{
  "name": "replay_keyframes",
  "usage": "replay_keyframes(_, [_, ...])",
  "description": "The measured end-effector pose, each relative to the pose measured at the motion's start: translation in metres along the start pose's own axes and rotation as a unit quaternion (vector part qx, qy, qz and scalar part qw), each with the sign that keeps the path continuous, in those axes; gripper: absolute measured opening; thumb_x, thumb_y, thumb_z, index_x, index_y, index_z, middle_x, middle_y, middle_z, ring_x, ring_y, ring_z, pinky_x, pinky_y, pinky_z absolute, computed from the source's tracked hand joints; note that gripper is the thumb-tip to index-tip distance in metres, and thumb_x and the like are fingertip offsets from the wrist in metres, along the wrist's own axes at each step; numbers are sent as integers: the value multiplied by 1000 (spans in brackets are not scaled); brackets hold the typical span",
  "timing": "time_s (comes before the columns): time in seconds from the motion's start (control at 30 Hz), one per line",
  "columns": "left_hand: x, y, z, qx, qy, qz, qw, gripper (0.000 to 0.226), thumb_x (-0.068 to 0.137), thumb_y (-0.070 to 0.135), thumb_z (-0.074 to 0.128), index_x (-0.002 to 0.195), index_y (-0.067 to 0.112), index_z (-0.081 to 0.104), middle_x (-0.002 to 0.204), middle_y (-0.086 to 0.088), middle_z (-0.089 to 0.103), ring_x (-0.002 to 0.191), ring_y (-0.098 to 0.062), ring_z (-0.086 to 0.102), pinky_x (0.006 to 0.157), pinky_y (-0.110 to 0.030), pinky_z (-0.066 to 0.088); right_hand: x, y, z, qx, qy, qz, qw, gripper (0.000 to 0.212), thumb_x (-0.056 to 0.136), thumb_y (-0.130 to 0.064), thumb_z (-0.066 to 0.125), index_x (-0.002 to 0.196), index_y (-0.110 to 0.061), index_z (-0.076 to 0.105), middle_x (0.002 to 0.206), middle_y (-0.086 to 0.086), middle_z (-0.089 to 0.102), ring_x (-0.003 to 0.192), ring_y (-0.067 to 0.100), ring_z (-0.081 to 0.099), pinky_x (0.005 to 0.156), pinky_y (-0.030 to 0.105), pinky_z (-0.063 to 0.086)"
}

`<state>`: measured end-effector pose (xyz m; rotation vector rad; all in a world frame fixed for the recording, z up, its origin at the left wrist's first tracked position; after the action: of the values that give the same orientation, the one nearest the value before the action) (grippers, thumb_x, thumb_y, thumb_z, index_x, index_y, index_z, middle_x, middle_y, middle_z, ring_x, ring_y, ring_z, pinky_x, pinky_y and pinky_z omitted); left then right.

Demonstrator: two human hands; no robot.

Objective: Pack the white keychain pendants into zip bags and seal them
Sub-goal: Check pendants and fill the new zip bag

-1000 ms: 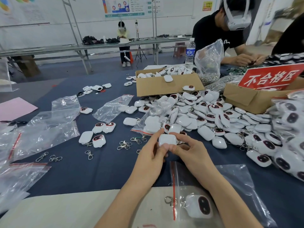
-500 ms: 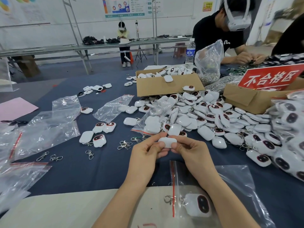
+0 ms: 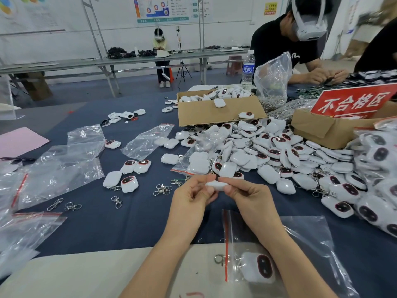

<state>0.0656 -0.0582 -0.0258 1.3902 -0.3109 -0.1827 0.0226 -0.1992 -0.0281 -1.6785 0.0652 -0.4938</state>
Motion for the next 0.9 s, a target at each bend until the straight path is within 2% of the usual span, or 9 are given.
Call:
replay_keyframes(0.1, [-1, 1, 1, 16, 2, 7, 1000, 32, 99, -6, 55, 104, 20, 74, 97, -4, 78, 97, -15, 74, 80, -18, 57, 0, -1, 0, -6, 2, 5, 1000, 42, 94, -5, 66, 88, -46, 76, 95, -20, 77, 96, -4, 69, 83, 7, 48])
replay_keyframes(0.2, [-3, -1, 2, 87, 2, 24, 996, 29, 101, 8, 58, 114, 31, 69, 95, -3, 77, 89, -17, 75, 81, -22, 58, 1, 1, 2, -10, 18, 29, 999, 37, 97, -13, 65, 87, -46, 76, 88, -18, 77, 79, -1, 71, 73, 10, 51])
replay_keyframes(0.27, [-4, -3, 4, 160, -18, 40, 986, 28, 100, 17, 61, 120, 38, 62, 94, 6, 76, 83, -12, 74, 78, -19, 57, 2, 3, 3, 14, 34, 53, 998, 23, 97, -18, 65, 97, -38, 76, 85, -16, 77, 69, 1, 70, 66, 11, 52])
replay_keyframes(0.37, [-4, -4, 6, 222, -38, 60, 973, 26, 101, 25, 60, 112, 49, 57, 95, 19, 73, 79, -5, 69, 75, -19, 54, 2, 5, 1, 40, 39, 79, 995, 17, 97, -21, 66, 104, -33, 74, 87, -14, 77, 68, 1, 70, 65, 12, 53])
replay_keyframes(0.53, [-4, -5, 5, 195, -34, 57, 979, 18, 106, 24, 51, 114, 35, 62, 69, 7, 66, 60, -5, 58, 62, -14, 45, 2, 2, -1, 75, -30, 102, 992, 25, 93, -11, 70, 114, -24, 71, 94, -8, 78, 82, 3, 71, 75, 11, 51])
replay_keyframes(0.67, [-4, -7, 6, 176, -33, 46, 983, 25, 105, 19, 50, 105, 41, 61, 65, 7, 64, 57, -8, 56, 59, -15, 43, 2, 2, 0, 71, -18, 91, 993, 19, 91, -3, 71, 105, -16, 70, 88, -3, 78, 74, 1, 69, 69, 10, 49])
replay_keyframes(0.77, [-3, -7, 6, 162, -30, 50, 985, 26, 105, 19, 51, 108, 42, 61, 66, 5, 65, 57, -10, 59, 59, -18, 45, 1, 2, 0, 59, -16, 83, 995, 12, 92, -6, 69, 102, -14, 67, 84, 2, 76, 72, 5, 68, 68, 12, 50])
replay_keyframes(0.83, [-4, -6, 7, 151, -35, 58, 986, 24, 105, 20, 52, 113, 42, 56, 67, 5, 65, 58, -9, 59, 58, -18, 47, 2, 3, 0, 54, -21, 76, 995, 11, 94, -6, 67, 100, -15, 66, 81, 1, 75, 74, 7, 68, 71, 14, 52])
replay_keyframes(0.9, [-6, -3, 7, 142, -40, 62, 987, 22, 104, 23, 55, 106, 45, 52, 66, 5, 65, 56, -8, 58, 55, -18, 48, 2, 2, -1, 51, -25, 73, 996, 12, 95, -6, 66, 99, -17, 65, 86, -4, 76, 77, 10, 69, 73, 17, 53])
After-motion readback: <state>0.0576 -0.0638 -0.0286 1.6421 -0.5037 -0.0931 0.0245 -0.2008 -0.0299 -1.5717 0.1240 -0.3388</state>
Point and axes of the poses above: each hand's wrist, its own x-axis towards the middle knuckle, its own z-axis out of the palm, y = z × x, the point moved 1 cm from there along x, towards the middle knuckle
